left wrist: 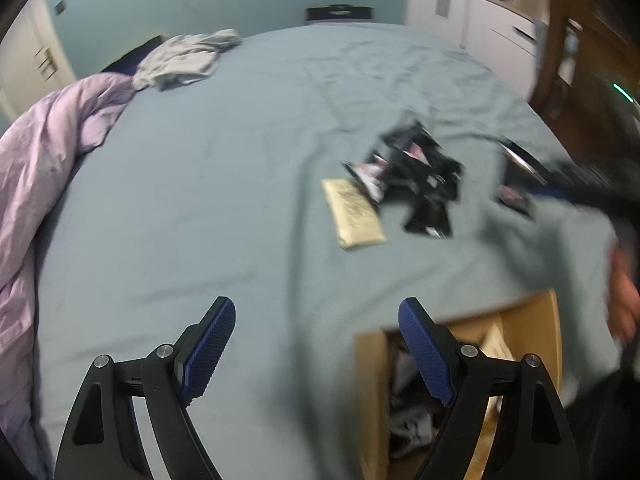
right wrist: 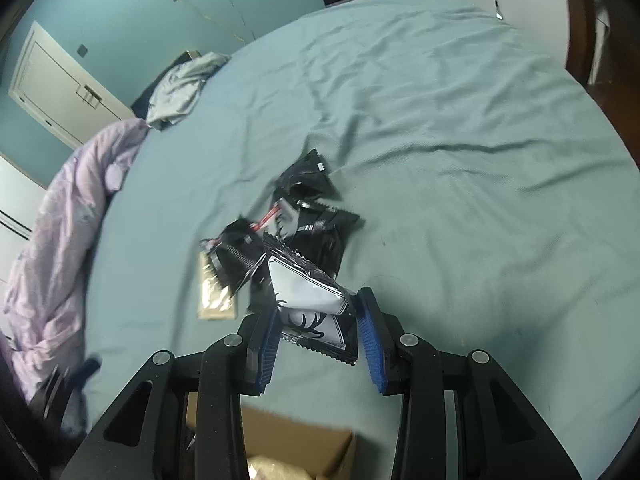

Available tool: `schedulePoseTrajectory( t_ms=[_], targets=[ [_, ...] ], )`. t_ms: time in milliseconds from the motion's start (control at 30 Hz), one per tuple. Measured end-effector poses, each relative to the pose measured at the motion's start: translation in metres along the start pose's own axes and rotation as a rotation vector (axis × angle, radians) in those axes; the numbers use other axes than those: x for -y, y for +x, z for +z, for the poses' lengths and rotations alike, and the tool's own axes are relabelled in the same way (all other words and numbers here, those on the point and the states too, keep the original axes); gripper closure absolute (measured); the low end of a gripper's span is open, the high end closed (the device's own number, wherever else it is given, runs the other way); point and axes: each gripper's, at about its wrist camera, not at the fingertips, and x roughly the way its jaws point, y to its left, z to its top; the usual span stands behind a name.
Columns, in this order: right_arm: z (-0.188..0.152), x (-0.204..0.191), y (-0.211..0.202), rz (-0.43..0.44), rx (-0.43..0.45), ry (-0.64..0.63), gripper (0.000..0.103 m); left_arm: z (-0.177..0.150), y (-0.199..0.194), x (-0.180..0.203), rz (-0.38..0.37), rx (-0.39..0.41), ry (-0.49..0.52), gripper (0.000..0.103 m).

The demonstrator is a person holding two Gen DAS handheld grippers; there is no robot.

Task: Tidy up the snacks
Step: 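Grasp a white deer-print packet from the pile with the right tool, then grasp the tan printed sachet with the left tool while the right tool holds its packet, then carry the tan sachet over the box with the left tool while the right tool carries its packet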

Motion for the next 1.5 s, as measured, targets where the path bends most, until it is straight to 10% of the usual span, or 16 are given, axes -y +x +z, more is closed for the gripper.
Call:
schedulePoseTrajectory(
  t_ms=[233, 567, 1033, 1167, 1500],
  targets=[
    [-0.033, 0.009, -0.063, 0.039, 0.107, 0.009, 0.068, 0.032, 0.015, -0.001, -0.030, 0.081, 0.010, 0.018],
    [-0.102, 0.035, -0.098, 0.020, 0.143, 0.070, 0.068, 0.053, 0.103, 0.022, -0.029, -0.094, 0.066, 0.017],
    [-0.080, 0.012, -0.060, -0.092, 0.085, -0.012, 0.068, 0.067, 0.152, 0.042, -0.070, -0.202, 0.164, 0.016],
    [-0.079, 0.017, -0.055, -0.071, 0.075, 0.022, 0.068, 0.062, 0.142, 0.035, -0.087, -0.182, 0.177, 0.060],
    [-0.084, 0.011, -0.065, -0.129, 0.152, 0.010, 0.068, 0.026, 0.087, 0.014, -0.057, -0.178, 0.134, 0.067]
  ],
)
